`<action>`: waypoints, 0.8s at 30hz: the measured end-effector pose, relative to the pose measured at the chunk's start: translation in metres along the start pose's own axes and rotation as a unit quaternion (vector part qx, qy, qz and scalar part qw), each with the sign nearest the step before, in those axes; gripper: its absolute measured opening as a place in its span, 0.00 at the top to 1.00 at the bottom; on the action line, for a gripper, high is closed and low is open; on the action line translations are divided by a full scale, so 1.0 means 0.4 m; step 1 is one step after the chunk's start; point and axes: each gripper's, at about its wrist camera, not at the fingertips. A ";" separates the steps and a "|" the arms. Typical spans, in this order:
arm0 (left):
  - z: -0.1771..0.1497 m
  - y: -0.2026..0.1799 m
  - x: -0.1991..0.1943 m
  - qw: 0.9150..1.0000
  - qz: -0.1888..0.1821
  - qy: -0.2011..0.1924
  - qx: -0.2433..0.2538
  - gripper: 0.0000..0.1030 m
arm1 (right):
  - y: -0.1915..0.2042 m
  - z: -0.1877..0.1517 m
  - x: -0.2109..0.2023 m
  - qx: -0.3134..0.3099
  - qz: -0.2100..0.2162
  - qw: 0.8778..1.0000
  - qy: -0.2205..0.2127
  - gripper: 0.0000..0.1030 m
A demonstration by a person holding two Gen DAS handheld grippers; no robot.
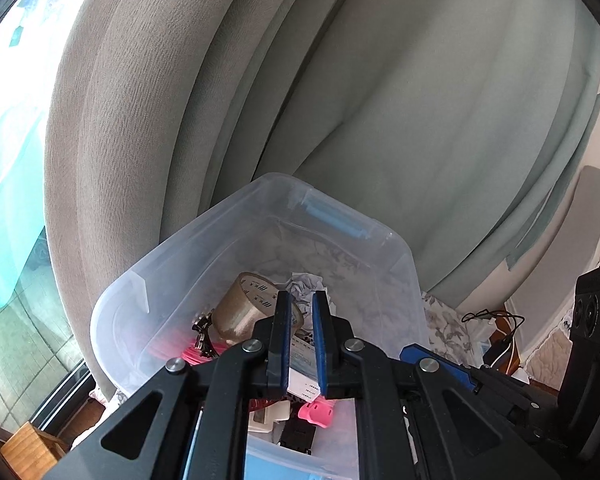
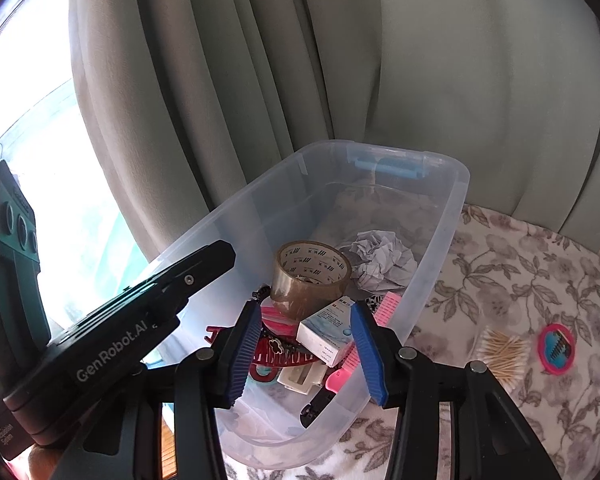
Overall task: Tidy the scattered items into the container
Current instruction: 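Open both tools to drop the tape roll and medicine box into the box, then move both tools back over the bed toward the cotton swabs and mirror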
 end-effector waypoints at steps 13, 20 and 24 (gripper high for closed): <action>-0.022 0.014 -0.154 0.999 0.003 -0.035 0.025 0.36 | -0.012 -0.033 -0.087 0.019 -0.021 0.999 -0.015 0.48; -0.003 -0.070 -0.119 0.996 0.023 -0.063 0.051 0.32 | -0.021 -0.057 -0.178 0.026 -0.029 0.998 -0.049 0.40; 0.012 -0.131 -0.160 0.996 0.025 -0.065 0.061 0.32 | -0.030 -0.073 -0.234 0.030 -0.034 0.997 -0.070 0.36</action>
Point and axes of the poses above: each gripper's, at about its wrist camera, not at the fingertips, and x roughly the way its jaws point, y to its left, z to its top, and after that the axes turned 10 degrees about y, right-handed
